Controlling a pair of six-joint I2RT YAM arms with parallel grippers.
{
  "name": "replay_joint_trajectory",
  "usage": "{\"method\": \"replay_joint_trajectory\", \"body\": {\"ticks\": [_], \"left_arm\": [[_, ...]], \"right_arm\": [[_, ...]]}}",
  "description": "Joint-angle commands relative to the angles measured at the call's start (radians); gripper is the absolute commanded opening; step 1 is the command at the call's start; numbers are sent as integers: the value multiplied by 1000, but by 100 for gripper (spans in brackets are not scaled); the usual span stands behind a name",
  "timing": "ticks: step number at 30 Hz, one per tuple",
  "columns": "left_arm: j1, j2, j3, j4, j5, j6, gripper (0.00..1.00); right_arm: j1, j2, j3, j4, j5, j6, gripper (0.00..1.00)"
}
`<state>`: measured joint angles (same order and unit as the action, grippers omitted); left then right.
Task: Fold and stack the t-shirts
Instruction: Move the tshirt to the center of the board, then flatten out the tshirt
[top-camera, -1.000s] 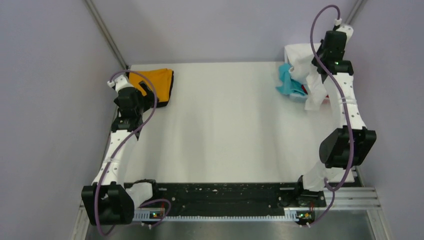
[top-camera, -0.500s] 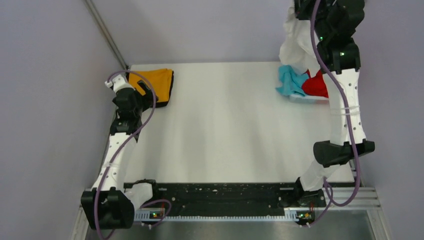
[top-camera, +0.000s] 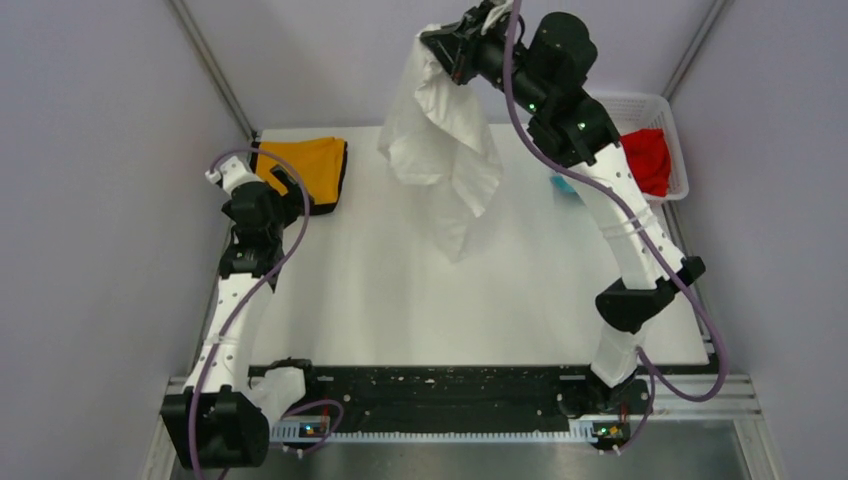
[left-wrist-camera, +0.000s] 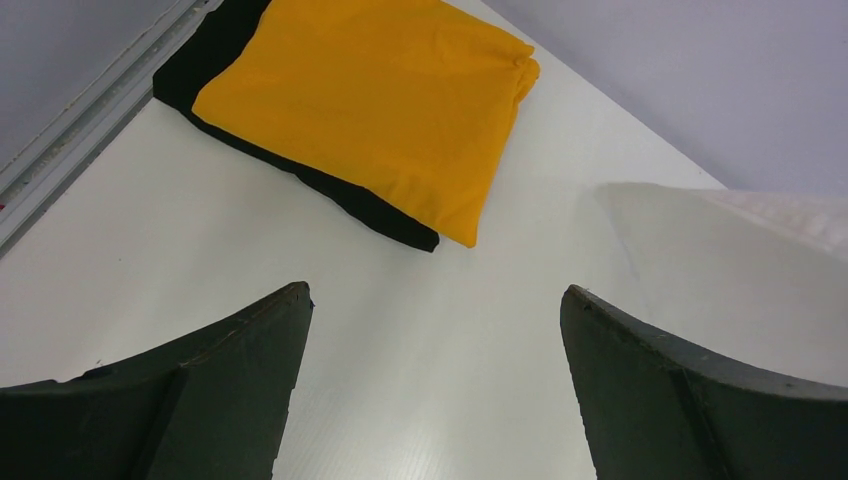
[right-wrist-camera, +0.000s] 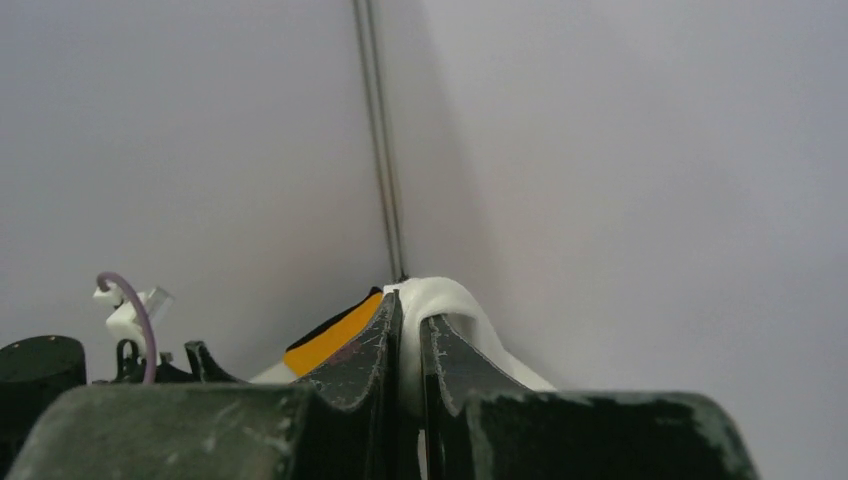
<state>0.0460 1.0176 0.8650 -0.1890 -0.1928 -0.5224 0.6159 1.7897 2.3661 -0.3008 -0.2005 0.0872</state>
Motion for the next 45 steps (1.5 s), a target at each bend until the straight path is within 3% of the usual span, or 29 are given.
{"method": "replay_joint_trajectory", "body": {"ticks": [1,4,9,12,15,17,19,22,23,24,25,26,31,36,45], "left_arm": [[4,-26,1,3,-50,-22,99],[4,-32,3,-30,-85,-35,99],[4,-33,-8,-53,-106,-58,99],[4,-3,-6,-56,-90,-66,99],[5,55,11,-64,-53,-80,99],[5,103,33,-75,-11,-77,99],[4,153,58,-88,34,-78,99],[4,225,90,-87,91,-83,99],[3,253,104,-87,114,-85,99],[3,278,127,-87,139,-87,99],[1,308,144,-86,164,-89,99],[-2,338,164,-85,183,-90,99],[-40,519,285,-73,305,-88,99],[-141,722,464,-106,294,-57,98],[-184,1025,770,-211,332,-36,84]], "right_arm": [[39,-13,45,54,29,-48,0],[39,-90,-92,45,82,-120,0],[27,-291,-536,36,318,-165,0],[-37,-385,-802,2,426,-78,0],[-178,-414,-984,-42,396,66,0],[-240,-396,-1056,-85,411,119,0],[-275,-346,-1072,-171,507,161,7],[-283,-286,-1058,-236,710,180,23],[-283,-272,-1051,-252,759,192,35],[-283,-265,-1042,-265,787,201,73],[-284,-260,-1038,-274,798,211,90],[-284,-261,-1037,-280,798,221,98],[-284,-331,-1103,-263,726,254,99],[-284,-486,-1269,-200,626,265,99],[-283,-566,-1480,-68,497,443,99]]}}
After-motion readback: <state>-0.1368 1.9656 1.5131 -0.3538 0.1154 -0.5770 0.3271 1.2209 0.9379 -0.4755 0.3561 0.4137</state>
